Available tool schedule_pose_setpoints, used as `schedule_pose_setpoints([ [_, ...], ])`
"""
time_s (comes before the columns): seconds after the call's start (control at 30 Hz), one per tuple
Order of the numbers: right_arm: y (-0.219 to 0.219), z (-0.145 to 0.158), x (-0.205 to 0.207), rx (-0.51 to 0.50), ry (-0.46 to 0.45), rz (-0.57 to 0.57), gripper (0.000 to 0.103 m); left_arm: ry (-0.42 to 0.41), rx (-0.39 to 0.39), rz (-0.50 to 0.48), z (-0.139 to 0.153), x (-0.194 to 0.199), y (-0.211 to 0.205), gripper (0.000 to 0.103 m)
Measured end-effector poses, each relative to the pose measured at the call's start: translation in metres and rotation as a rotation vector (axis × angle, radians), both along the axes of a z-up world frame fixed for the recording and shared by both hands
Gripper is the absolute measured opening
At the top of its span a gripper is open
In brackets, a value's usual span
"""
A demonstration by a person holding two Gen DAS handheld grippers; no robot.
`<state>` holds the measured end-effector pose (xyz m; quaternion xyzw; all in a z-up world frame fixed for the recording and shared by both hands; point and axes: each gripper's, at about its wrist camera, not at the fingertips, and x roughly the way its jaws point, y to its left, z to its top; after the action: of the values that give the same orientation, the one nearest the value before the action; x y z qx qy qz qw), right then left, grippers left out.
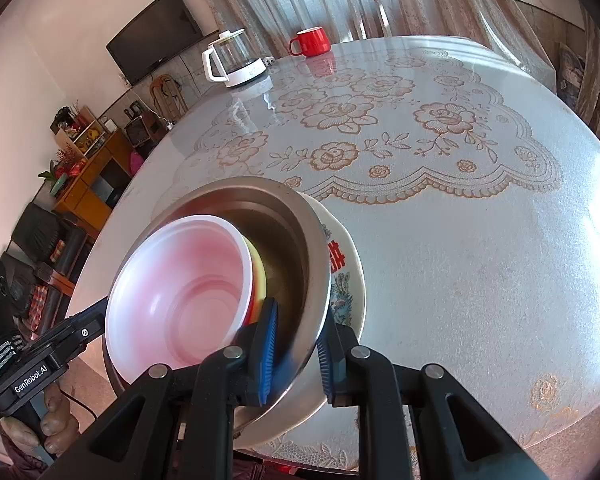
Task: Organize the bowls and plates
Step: 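Open both tools and release the steel basin's rim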
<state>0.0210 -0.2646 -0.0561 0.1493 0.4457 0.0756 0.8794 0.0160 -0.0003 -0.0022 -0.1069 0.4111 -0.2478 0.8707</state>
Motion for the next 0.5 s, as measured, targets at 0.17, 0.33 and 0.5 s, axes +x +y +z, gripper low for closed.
schedule_pose_setpoints([
  [0.17, -0.003, 0.002, -0.007, 0.019, -0.015, -0.006, 0.02, -0.007, 0.004, 0.005, 0.001, -0.002, 0.001, 0.02],
  [0.33, 0.002, 0.005, -0.012, -0.021, -0.044, 0.002, 0.019, -0.014, 0.004, 0.014, 0.002, -0.006, 0.002, 0.02],
  [0.5, 0.003, 0.005, -0.014, -0.028, -0.061, -0.015, 0.019, -0.03, -0.002, 0.02, 0.003, -0.011, 0.005, 0.02],
])
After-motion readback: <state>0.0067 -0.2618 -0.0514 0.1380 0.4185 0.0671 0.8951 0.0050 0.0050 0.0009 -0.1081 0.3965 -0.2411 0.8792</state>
